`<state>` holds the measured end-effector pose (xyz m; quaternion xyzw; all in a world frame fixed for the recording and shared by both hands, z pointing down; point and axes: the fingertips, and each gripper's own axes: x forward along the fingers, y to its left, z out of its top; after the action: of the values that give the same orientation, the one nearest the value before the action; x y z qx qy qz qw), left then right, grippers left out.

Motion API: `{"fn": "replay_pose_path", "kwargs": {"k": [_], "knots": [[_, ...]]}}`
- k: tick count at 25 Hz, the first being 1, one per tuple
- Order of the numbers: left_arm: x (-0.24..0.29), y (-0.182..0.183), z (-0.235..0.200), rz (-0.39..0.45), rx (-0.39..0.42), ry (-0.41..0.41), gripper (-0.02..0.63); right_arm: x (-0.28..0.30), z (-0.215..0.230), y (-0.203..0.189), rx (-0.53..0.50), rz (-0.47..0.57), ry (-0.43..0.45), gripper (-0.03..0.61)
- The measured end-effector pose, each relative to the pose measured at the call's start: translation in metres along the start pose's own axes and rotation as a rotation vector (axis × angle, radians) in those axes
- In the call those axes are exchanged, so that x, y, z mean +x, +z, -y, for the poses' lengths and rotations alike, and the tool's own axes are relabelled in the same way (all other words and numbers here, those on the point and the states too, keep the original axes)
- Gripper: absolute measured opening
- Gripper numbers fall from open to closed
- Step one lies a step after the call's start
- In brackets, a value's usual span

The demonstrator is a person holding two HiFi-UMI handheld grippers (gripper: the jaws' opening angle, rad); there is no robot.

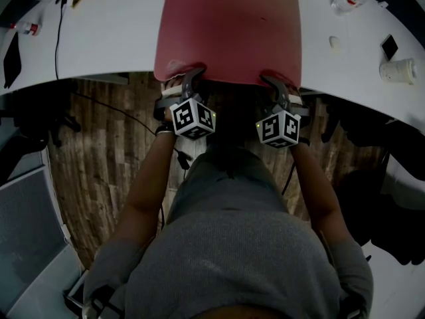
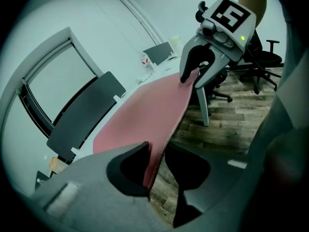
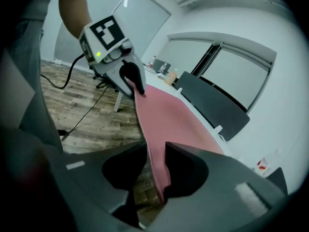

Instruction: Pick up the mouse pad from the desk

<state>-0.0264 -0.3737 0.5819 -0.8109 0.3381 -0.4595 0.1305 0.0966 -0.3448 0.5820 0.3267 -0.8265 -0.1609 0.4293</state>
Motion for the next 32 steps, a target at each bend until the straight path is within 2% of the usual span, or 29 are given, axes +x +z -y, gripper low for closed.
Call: {"fn": "replay_pose_path", "kwargs": {"k": [4, 5, 9, 12, 16, 20, 29, 32], "knots": [[0.000, 0.004, -0.003, 0.015, -0.021, 0.004, 0.073, 0.009, -0.011, -0.009, -0.095, -0.040, 0.015, 0.130], [-0.001, 0.005, -0.004, 0.015, -0.019, 0.001, 0.069, 0.010, -0.009, -0.008, -0.089, -0.036, 0.003, 0.128], [-0.001, 0.005, -0.006, 0.017, -0.026, -0.007, 0.054, 0.008, 0.005, -0.004, -0.022, -0.021, -0.028, 0.050], [-0.003, 0.007, -0.009, 0.024, -0.063, -0.016, 0.046, 0.005, 0.012, -0.001, 0.066, -0.006, -0.017, 0.028], [-0.009, 0.010, -0.014, 0.074, -0.257, -0.056, 0.051, -0.002, 0.022, 0.008, 0.230, 0.026, -0.007, 0.026], [-0.020, 0.016, -0.023, 0.121, -0.420, -0.085, 0.054, -0.014, 0.031, 0.020, 0.323, 0.062, -0.029, 0.028], [-0.057, 0.036, -0.037, 0.224, -0.698, -0.142, 0.055, -0.048, 0.050, 0.054, 0.529, 0.195, -0.035, 0.031], [-0.068, 0.042, -0.036, 0.243, -0.741, -0.153, 0.055, -0.058, 0.052, 0.059, 0.573, 0.217, -0.033, 0.031]]}}
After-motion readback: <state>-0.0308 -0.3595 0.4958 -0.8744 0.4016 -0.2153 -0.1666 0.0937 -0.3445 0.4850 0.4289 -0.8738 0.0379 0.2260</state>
